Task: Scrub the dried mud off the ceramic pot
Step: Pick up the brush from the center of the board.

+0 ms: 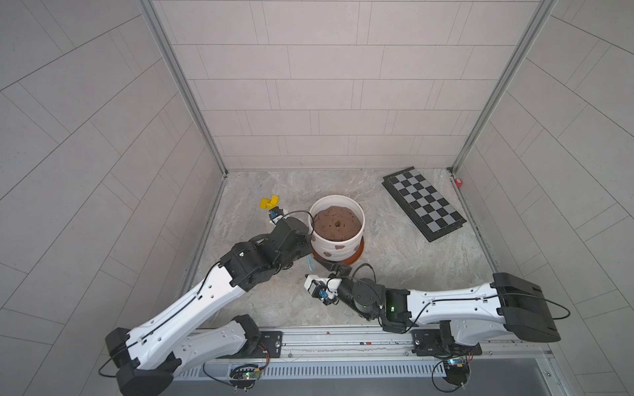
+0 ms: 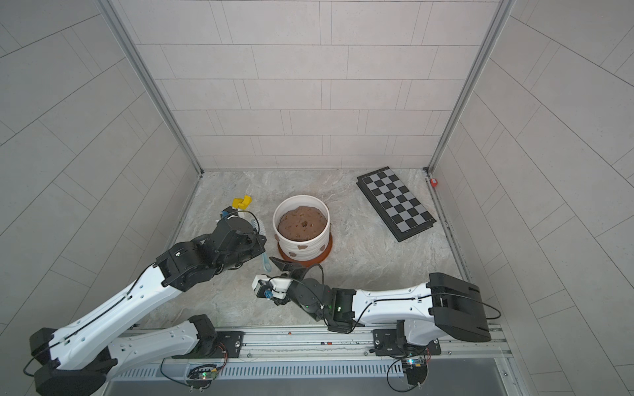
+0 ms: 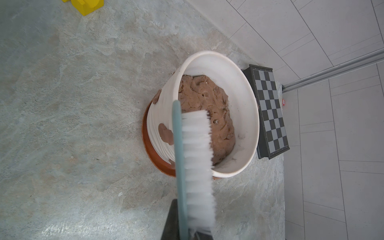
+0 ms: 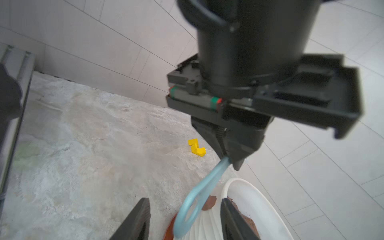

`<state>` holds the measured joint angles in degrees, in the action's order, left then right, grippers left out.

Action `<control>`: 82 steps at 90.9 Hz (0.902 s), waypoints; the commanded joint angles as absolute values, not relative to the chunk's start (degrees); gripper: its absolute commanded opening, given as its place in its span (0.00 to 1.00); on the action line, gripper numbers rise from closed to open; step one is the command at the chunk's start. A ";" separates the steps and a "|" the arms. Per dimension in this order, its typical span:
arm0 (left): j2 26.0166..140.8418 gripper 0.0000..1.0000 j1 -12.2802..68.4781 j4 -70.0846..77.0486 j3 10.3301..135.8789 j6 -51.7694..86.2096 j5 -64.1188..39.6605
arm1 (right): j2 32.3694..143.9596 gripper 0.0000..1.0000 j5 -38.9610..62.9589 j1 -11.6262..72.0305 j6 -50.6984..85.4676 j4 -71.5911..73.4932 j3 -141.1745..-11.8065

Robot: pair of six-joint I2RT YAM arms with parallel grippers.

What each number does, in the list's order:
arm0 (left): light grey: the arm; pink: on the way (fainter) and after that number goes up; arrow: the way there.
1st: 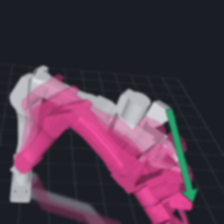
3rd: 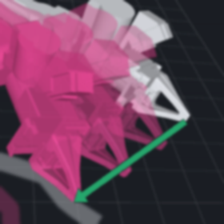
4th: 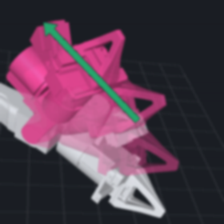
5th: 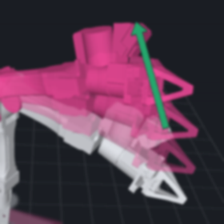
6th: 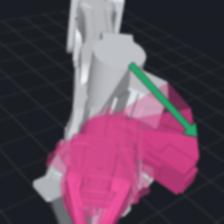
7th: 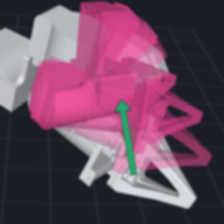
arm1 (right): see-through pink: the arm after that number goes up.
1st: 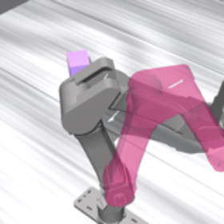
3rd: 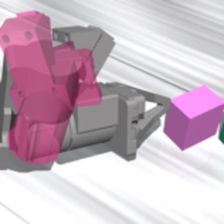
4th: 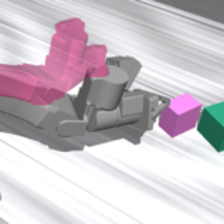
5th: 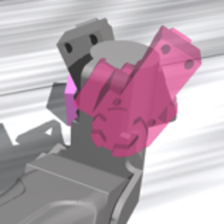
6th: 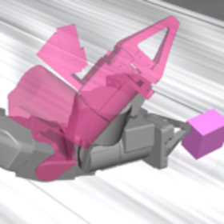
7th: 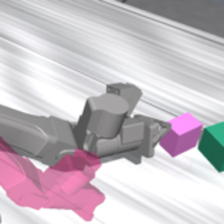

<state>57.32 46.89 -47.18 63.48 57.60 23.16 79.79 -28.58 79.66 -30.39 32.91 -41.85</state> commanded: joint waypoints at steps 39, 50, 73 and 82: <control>55.87 0.00 45.05 -45.41 63.61 58.18 19.43 | 84.95 0.06 -34.45 78.31 -33.54 39.19 -46.83; 55.53 0.11 44.54 -44.92 63.11 58.18 18.79 | 84.42 0.00 -34.17 78.31 -34.14 39.60 -46.59; 52.91 0.63 41.76 -44.07 62.70 56.96 17.97 | 82.71 0.00 -32.58 78.15 -37.47 43.44 -43.53; 51.92 0.73 39.48 -43.13 62.39 55.87 15.96 | 81.74 0.00 -31.10 77.97 -39.52 45.61 -41.73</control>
